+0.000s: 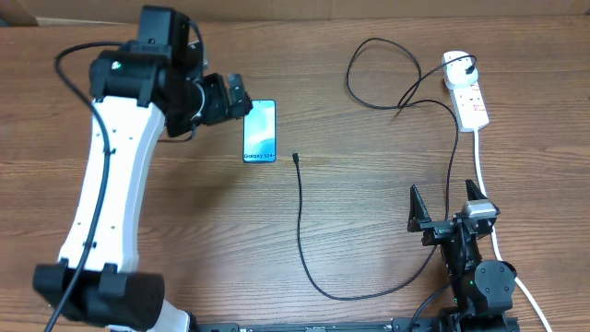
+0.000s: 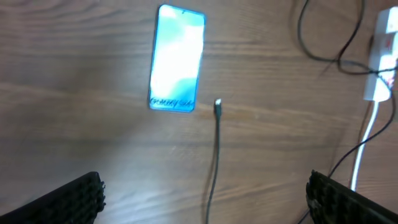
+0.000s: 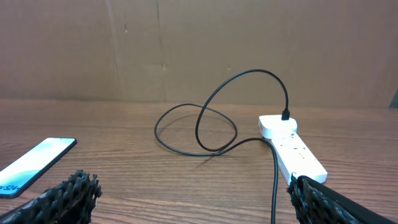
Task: Plug charger to phone and switch on socket
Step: 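Raise the left arm and move the left gripper over the phone, then lower the left gripper onto the phone and close on its sides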
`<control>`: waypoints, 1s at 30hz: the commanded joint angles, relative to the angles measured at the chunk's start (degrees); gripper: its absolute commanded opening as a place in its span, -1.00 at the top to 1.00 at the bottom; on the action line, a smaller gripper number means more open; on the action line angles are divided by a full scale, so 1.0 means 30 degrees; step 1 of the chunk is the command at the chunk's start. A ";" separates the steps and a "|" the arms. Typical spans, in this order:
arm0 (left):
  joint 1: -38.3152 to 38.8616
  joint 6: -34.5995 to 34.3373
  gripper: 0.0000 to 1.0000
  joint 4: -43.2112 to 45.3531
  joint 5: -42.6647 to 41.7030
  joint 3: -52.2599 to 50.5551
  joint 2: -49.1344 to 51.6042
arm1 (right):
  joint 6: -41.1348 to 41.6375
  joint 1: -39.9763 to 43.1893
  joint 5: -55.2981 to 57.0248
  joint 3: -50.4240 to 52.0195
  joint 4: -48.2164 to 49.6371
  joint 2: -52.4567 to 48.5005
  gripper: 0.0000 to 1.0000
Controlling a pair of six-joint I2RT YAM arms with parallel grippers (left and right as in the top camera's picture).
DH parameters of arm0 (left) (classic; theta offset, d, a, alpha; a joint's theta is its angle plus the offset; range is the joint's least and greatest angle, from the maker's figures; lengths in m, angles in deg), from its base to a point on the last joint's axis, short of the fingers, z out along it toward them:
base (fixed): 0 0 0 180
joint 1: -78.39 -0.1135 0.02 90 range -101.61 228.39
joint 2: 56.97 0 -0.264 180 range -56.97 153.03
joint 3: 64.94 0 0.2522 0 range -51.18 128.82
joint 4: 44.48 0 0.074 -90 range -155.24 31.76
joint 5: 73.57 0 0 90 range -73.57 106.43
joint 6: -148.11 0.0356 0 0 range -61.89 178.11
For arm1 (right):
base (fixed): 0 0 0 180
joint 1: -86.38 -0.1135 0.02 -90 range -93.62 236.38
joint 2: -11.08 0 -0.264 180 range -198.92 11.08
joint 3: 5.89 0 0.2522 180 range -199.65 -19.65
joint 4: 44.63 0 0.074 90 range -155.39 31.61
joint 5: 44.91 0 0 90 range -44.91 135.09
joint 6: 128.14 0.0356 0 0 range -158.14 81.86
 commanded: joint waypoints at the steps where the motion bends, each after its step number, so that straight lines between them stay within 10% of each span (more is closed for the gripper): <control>1: 0.0168 -0.1552 -1.00 0.0539 0.0277 0.0612 0.0663 | -0.0015 0.0000 0.0175 0.0197 0.0102 0.0153 -1.00; 17: 0.3912 -0.1872 -1.00 0.2718 0.8488 0.0605 0.6972 | -0.0015 0.0000 0.0175 0.0197 0.0102 0.0153 -1.00; 30: 0.3490 0.1479 -1.00 0.4437 0.4481 0.0605 1.0112 | -0.0015 0.0000 0.0175 0.0197 0.0102 0.0153 -1.00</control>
